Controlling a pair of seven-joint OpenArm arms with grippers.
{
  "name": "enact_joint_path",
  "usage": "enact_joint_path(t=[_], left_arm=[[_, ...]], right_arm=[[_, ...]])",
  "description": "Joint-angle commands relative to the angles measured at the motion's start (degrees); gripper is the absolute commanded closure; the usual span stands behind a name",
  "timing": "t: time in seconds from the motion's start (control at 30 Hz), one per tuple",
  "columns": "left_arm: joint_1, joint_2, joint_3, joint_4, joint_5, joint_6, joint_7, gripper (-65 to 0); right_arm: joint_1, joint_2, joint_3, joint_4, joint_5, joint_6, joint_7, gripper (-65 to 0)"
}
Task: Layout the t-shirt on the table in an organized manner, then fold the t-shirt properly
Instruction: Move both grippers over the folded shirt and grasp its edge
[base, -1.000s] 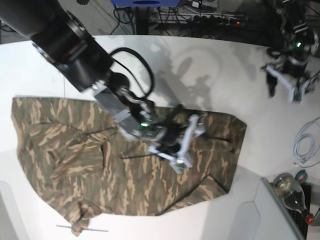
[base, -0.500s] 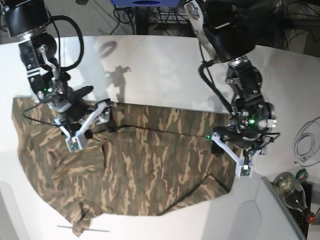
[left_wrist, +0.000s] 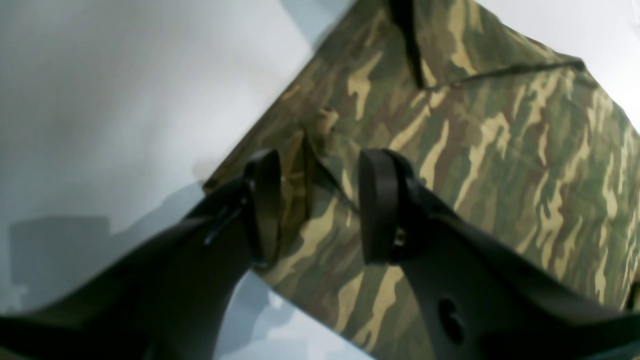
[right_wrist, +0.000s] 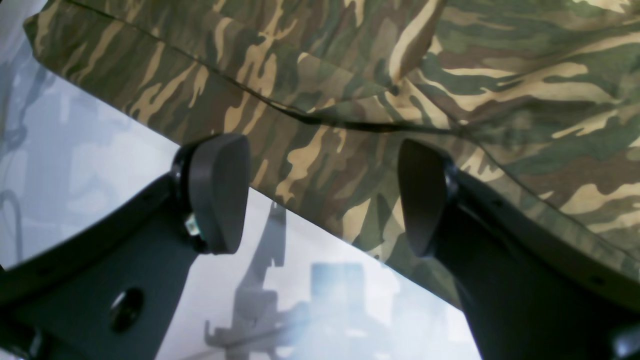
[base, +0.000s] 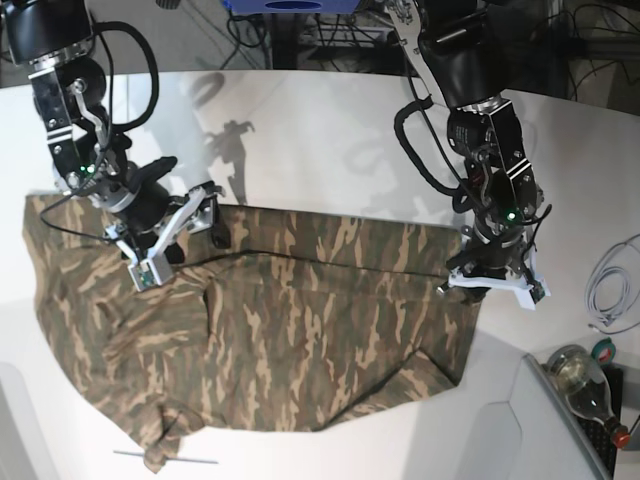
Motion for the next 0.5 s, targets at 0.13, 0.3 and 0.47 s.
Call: enact_joint_path(t=[0.13, 0.3, 0.47], left_arm=[[-1.6, -0.1, 0.3, -1.6, -0.5, 0.0, -3.1, -24.4], [-3.5, -0.4, 0.2, -5.3, -0.5, 0.0, -3.4, -24.4], [-5.2, -0.5, 0.0, -7.1, -0.5, 1.7, -3.4, -24.4]], right_arm=[[1.2, 0.6, 0.3, -0.9, 0.3, 0.7, 1.3, -42.6], [1.3, 0.5, 0.3, -2.4, 0.3, 0.8, 1.4, -42.6], [1.3, 0.6, 0.3, -2.4, 0.3, 0.8, 1.5, -42.6]])
